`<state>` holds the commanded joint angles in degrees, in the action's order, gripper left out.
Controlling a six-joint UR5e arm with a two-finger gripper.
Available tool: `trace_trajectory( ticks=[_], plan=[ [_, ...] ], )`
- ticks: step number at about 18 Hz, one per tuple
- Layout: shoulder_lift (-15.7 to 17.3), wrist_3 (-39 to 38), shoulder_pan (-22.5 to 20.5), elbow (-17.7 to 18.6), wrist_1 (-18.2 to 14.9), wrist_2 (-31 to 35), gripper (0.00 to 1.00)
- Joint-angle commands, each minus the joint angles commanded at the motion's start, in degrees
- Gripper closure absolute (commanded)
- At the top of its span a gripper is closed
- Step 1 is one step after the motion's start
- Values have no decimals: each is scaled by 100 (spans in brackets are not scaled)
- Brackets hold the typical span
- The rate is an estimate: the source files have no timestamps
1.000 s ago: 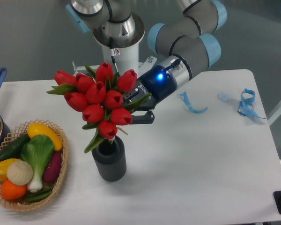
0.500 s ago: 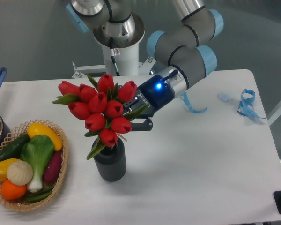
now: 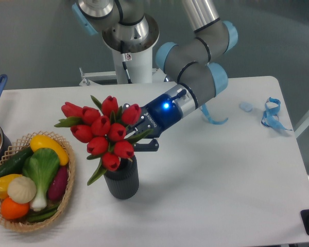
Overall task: Insert the flowers into the vase
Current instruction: 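Push the bouquet further down into the vase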
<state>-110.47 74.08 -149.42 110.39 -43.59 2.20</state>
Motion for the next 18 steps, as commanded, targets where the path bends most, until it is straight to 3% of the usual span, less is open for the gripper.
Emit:
trace_trajectory(
  ticks=[8, 18],
  plan=[
    [-255, 115, 1, 123, 35, 9, 97],
    [-422, 940, -202, 430, 44, 176, 93]
  ],
)
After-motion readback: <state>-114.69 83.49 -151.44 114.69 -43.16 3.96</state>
